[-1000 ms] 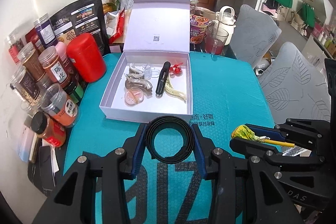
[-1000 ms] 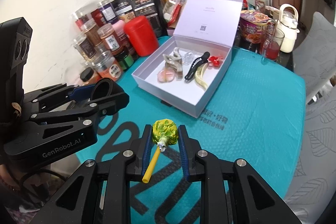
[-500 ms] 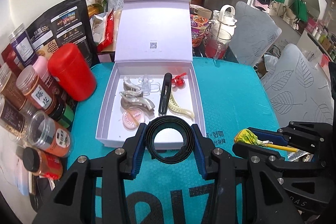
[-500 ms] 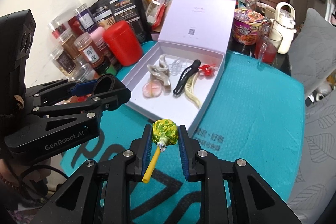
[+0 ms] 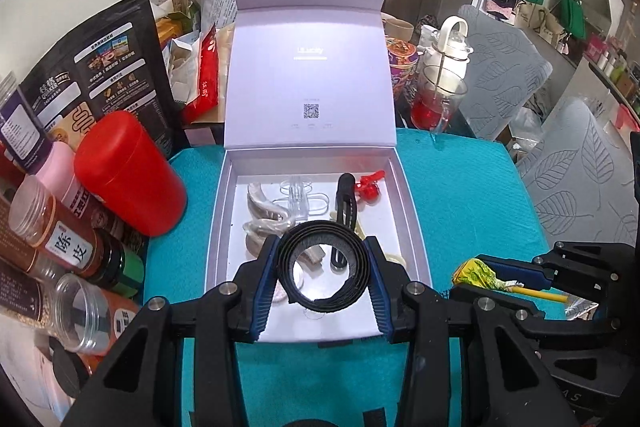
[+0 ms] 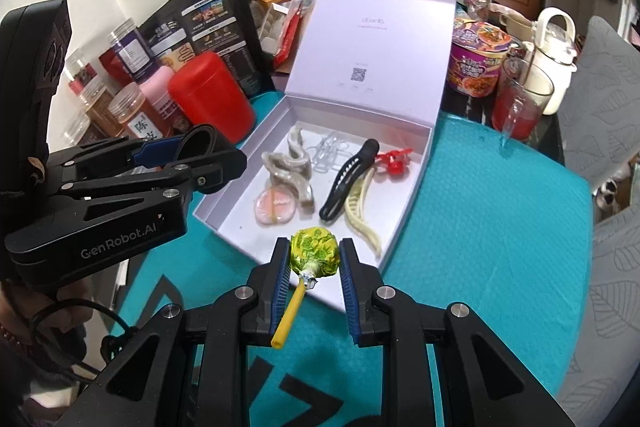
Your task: Organize rigid objects
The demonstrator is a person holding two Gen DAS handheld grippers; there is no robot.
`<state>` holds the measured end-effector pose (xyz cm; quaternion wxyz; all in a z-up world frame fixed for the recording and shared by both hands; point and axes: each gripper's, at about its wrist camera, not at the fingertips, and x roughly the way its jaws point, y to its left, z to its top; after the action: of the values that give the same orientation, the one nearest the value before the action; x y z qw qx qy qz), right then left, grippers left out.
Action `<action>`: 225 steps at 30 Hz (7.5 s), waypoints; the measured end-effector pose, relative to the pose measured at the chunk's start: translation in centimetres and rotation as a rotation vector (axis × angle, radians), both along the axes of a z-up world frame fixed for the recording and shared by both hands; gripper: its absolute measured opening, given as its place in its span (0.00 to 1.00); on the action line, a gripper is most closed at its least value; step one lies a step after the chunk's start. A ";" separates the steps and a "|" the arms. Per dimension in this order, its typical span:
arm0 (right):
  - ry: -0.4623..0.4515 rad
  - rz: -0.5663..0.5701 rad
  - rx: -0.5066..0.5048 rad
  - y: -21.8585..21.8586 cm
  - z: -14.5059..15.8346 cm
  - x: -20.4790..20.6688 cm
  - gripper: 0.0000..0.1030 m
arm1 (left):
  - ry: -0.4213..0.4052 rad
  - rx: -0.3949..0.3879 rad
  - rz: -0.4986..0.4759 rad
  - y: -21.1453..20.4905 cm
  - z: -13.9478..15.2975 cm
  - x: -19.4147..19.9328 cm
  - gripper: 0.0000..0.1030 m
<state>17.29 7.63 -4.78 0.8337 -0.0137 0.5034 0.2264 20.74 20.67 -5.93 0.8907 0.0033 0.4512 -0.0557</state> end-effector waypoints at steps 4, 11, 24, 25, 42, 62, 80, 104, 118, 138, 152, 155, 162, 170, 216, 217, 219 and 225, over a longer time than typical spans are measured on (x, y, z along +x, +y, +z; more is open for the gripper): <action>0.000 0.003 -0.004 0.6 -0.5 1.5 0.23 | 0.014 -0.001 -0.004 0.5 -0.7 1.3 0.40; -0.001 -0.002 -0.011 1.3 -1.5 4.4 0.23 | 0.024 0.003 -0.006 1.4 -1.8 3.7 0.40; -0.012 -0.007 -0.028 2.4 -3.8 9.5 0.23 | 0.022 0.016 -0.007 3.0 -4.2 8.4 0.40; -0.014 -0.009 -0.029 2.4 -4.0 9.7 0.23 | 0.022 0.016 -0.007 3.1 -4.4 8.7 0.40; 0.004 -0.018 -0.031 3.3 -7.9 14.1 0.23 | 0.033 0.050 -0.023 3.7 -7.7 11.8 0.40; 0.017 -0.020 -0.070 3.4 -10.9 15.4 0.24 | 0.124 0.055 -0.041 3.2 -11.1 13.6 0.40; 0.020 -0.012 -0.093 3.6 -11.4 15.8 0.25 | 0.127 0.080 -0.019 2.3 -11.8 15.2 0.40; -0.027 -0.042 -0.106 1.0 -7.5 13.2 0.38 | 0.095 0.091 0.057 1.4 -8.2 12.8 0.72; -0.101 -0.047 -0.100 0.6 -2.3 10.4 0.43 | 0.008 0.100 0.104 1.4 -2.0 8.7 0.72; -0.285 -0.056 -0.066 -2.1 7.8 1.0 0.61 | -0.135 0.094 0.149 -1.7 7.7 -1.3 0.76; -0.341 -0.086 -0.039 -5.6 12.1 -6.2 0.68 | -0.180 0.126 0.157 -5.0 11.1 -8.7 0.76; -0.337 -0.078 -0.046 -6.1 12.4 -7.7 0.69 | -0.182 0.139 0.161 -5.8 11.2 -10.5 0.76; -0.333 -0.054 -0.073 -6.8 12.5 -11.1 0.70 | -0.163 0.124 0.199 -6.6 10.9 -14.4 0.76; -0.322 -0.070 -0.061 -8.0 12.5 -14.7 0.70 | -0.171 0.158 0.208 -7.5 11.0 -17.4 0.76; -0.347 -0.105 -0.072 -11.6 13.8 -18.3 0.71 | -0.215 0.140 0.221 -10.4 12.2 -20.2 0.76; -0.347 -0.105 -0.071 -11.6 13.8 -18.3 0.71 | -0.214 0.140 0.220 -10.5 12.2 -20.3 0.76; -0.347 -0.102 -0.069 -11.6 13.9 -18.4 0.71 | -0.213 0.142 0.220 -10.4 12.2 -20.3 0.76; -0.345 -0.096 -0.068 -11.3 13.8 -18.6 0.71 | -0.219 0.150 0.223 -10.4 12.4 -20.6 0.76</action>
<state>-1.31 -3.68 8.98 0.9167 -0.0563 0.3603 0.1634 0.14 10.30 6.50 0.9324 0.0256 0.3520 0.0777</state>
